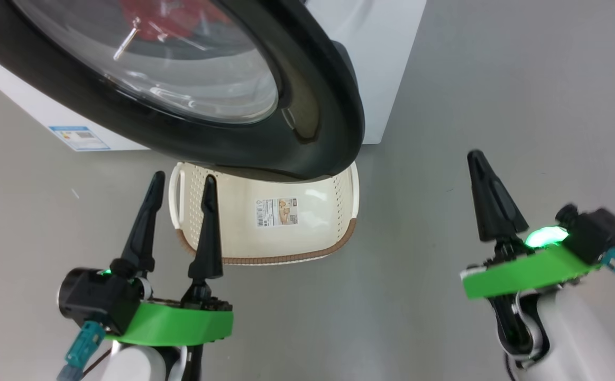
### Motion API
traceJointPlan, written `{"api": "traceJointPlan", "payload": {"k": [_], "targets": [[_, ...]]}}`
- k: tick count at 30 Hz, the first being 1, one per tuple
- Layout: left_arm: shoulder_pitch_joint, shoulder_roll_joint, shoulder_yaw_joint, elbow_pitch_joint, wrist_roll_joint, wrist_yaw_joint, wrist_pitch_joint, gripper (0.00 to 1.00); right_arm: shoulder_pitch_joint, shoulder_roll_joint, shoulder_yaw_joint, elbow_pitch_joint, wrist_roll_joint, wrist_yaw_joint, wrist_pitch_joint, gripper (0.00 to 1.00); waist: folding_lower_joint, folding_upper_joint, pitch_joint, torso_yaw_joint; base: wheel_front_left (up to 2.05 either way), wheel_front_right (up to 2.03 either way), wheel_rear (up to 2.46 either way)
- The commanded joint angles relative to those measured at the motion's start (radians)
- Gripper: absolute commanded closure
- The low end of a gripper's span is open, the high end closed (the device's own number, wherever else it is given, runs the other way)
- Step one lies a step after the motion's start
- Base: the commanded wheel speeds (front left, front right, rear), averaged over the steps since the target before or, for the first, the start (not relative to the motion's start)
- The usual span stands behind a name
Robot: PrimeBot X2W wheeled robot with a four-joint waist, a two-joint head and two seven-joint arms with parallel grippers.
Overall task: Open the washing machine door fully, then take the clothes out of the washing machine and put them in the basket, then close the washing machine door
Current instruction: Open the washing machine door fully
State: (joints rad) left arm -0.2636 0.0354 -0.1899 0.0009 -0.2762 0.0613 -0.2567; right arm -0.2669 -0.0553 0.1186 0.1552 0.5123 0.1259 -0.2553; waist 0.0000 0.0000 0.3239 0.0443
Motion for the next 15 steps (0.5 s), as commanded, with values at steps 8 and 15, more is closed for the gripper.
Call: {"api": "traceJointPlan", "payload": {"k": [8, 15], "targets": [[0.001, 0.015, 0.016, -0.044, -0.01, 0.004, -0.005, 0.0, -0.153, 0.005, 0.072, 0.013, 0.343, 0.005, 0.094, 1.0, 0.0, 0.0, 0.014, 0.017, 0.0, 0.0, 0.0], [-0.005, 0.015, 0.01, -0.048, -0.006, 0.01, -0.005, 0.0, -0.284, 0.005, 0.047, 0.027, 0.673, 0.005, 0.283, 1.0, 0.0, 0.0, 0.036, 0.039, 0.0, 0.0, 0.0]]}}
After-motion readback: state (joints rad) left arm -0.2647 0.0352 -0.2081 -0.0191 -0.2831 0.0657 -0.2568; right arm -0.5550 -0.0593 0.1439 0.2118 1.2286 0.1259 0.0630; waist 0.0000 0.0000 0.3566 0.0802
